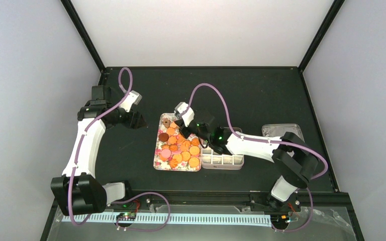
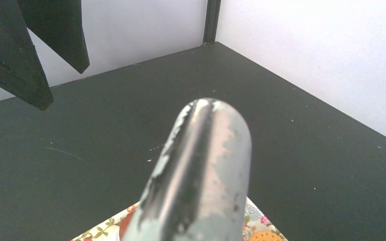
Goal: Pack the cookies
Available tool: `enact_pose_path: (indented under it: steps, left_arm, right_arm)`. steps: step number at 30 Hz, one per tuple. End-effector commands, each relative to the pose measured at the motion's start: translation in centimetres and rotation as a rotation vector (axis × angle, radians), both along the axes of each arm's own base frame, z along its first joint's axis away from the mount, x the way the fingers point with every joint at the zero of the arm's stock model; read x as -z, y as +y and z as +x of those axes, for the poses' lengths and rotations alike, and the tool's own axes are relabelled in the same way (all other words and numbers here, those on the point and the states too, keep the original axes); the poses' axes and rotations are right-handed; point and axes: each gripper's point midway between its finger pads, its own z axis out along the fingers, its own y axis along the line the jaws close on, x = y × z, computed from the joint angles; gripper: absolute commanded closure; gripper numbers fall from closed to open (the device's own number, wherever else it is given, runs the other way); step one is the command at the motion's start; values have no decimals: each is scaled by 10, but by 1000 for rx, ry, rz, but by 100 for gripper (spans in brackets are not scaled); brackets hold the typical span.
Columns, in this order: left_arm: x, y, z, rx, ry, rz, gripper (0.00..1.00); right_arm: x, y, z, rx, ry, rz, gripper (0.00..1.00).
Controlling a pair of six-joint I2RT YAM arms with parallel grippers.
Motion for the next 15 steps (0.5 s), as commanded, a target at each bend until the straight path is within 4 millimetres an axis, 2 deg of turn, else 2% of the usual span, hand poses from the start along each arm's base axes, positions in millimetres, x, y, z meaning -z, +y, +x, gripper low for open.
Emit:
enact_pose_path:
  steps: [1, 9, 15]
  left_arm:
    - [-18, -2, -2, 17, -41, -13, 30]
    - [-18, -2, -1, 18, -43, -12, 30]
    - [-17, -2, 0, 18, -42, -15, 30]
  right_arm:
    - [-4, -2, -3, 19, 26, 20, 99]
    - [-35, -2, 0, 20, -33, 51, 99]
    - [-36, -4, 1, 32, -43, 46, 99]
